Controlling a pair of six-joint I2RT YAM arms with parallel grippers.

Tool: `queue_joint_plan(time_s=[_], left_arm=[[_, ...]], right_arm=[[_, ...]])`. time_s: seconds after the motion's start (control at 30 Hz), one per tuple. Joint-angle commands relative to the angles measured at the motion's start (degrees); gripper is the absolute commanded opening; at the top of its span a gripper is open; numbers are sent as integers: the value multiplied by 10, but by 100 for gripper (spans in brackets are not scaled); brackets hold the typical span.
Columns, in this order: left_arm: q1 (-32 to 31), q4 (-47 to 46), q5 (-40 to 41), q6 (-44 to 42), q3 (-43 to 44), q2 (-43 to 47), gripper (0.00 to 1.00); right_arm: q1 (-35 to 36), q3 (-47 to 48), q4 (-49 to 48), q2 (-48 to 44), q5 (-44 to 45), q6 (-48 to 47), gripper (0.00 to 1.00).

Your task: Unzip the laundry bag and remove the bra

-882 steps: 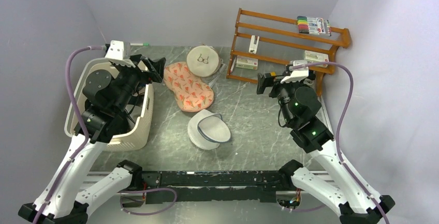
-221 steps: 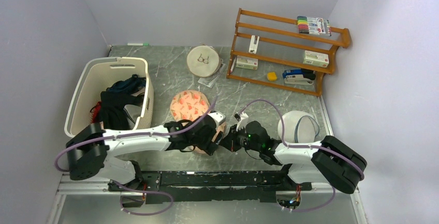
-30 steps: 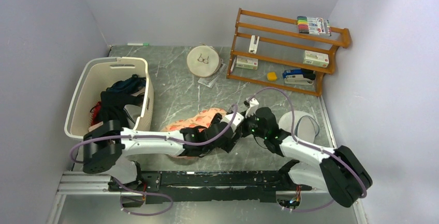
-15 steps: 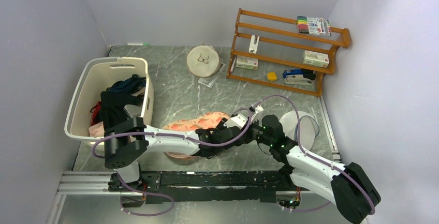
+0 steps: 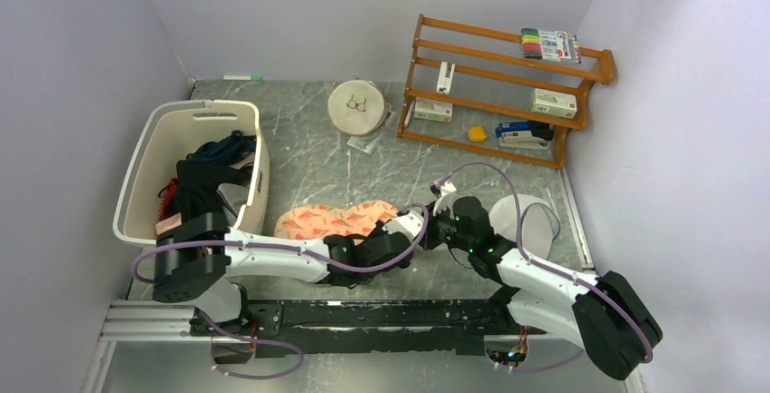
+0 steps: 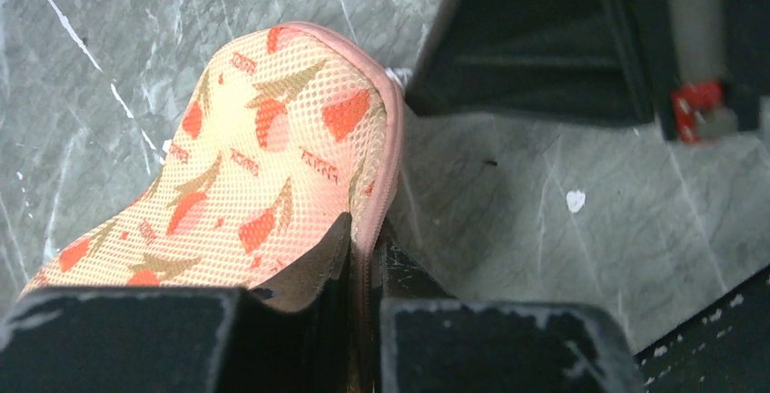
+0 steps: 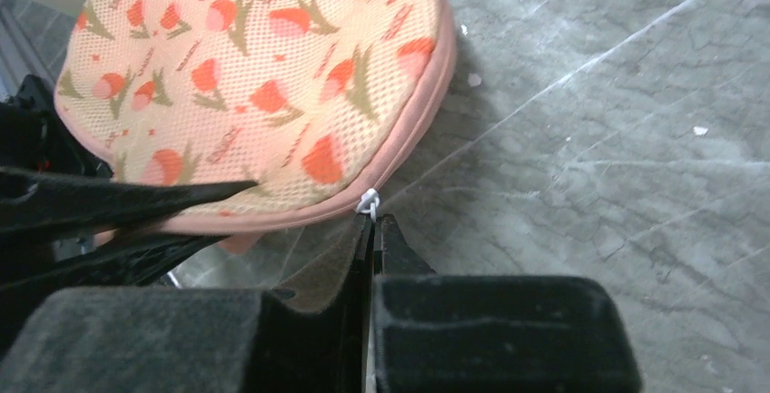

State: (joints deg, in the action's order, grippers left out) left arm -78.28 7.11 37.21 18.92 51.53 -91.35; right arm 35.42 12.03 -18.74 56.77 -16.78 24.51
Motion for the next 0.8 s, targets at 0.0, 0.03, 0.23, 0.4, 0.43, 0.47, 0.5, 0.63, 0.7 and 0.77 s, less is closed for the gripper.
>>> queue_joint_plan(time_s=[0.0,0.03,0.23,0.4,0.43,0.47,0.5,0.63,0.7,0.77], left_arm=[[-7,-26,-9,-33,-35,50,10],[-7,-33,-15,-38,-44,61,9],[-9,-80,-46,-64,-111,129,7],[-10,-116,-65,-54,-157,150,7],[-10,-122,-67,-48,-167,152,7],[-10,-128,-69,-41,-176,154,7],[-10,-133,-69,-33,-184,156,7],[-9,-125,-67,-4,-188,141,7],[-9,-111,-60,6,-179,126,7],[-8,-107,-45,32,-178,116,7]], right_arm=[[0,33,0,34,48,-32,0],[0,38,-3,44,54,-37,0],[-2,89,-35,138,81,-81,0],[-8,159,-57,239,104,-120,0],[-10,174,-63,260,105,-125,0],[-12,189,-69,280,101,-129,0],[-14,203,-76,299,95,-133,0],[-16,245,-115,365,46,-147,0],[-16,251,-128,378,33,-149,0],[-16,243,-131,372,32,-149,0]])
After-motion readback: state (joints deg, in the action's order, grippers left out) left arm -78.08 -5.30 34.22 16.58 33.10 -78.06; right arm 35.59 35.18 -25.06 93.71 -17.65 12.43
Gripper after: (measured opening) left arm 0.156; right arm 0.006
